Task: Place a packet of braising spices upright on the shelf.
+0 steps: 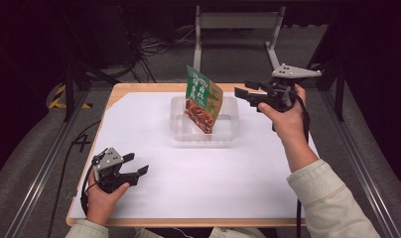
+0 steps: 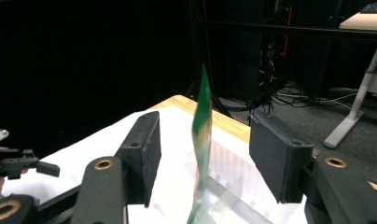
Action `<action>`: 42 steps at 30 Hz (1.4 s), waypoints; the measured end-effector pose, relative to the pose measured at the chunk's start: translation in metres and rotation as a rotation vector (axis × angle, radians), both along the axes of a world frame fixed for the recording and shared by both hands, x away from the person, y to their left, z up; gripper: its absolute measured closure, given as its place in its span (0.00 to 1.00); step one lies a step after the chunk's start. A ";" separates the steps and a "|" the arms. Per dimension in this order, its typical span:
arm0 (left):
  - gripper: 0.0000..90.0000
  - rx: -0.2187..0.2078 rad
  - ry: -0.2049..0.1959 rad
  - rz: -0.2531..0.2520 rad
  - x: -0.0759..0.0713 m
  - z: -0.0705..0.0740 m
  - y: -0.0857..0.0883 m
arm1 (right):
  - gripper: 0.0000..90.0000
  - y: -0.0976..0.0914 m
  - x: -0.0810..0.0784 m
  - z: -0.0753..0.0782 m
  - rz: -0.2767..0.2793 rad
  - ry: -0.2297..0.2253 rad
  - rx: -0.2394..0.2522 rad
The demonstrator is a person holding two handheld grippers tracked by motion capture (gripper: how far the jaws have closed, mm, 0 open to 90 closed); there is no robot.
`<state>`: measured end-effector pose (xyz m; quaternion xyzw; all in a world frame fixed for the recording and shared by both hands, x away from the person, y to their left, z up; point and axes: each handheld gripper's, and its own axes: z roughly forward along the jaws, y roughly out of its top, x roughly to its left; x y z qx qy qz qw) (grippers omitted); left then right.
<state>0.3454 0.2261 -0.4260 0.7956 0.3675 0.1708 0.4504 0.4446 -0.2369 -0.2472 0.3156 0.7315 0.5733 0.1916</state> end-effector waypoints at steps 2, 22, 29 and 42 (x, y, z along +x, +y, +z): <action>0.33 -0.003 0.001 0.001 0.000 0.000 0.000 | 0.47 -0.005 -0.002 0.000 -0.002 -0.001 0.002; 0.33 -0.022 -0.010 -0.004 0.001 0.002 0.001 | 0.36 -0.063 -0.044 -0.016 0.062 -0.050 -0.040; 0.33 -0.037 -0.007 -0.010 0.000 0.002 0.002 | 0.32 -0.072 -0.055 -0.030 0.092 -0.063 -0.038; 0.32 -0.057 -0.013 -0.039 0.000 0.003 0.002 | 0.31 -0.081 -0.078 -0.076 0.067 -0.079 -0.072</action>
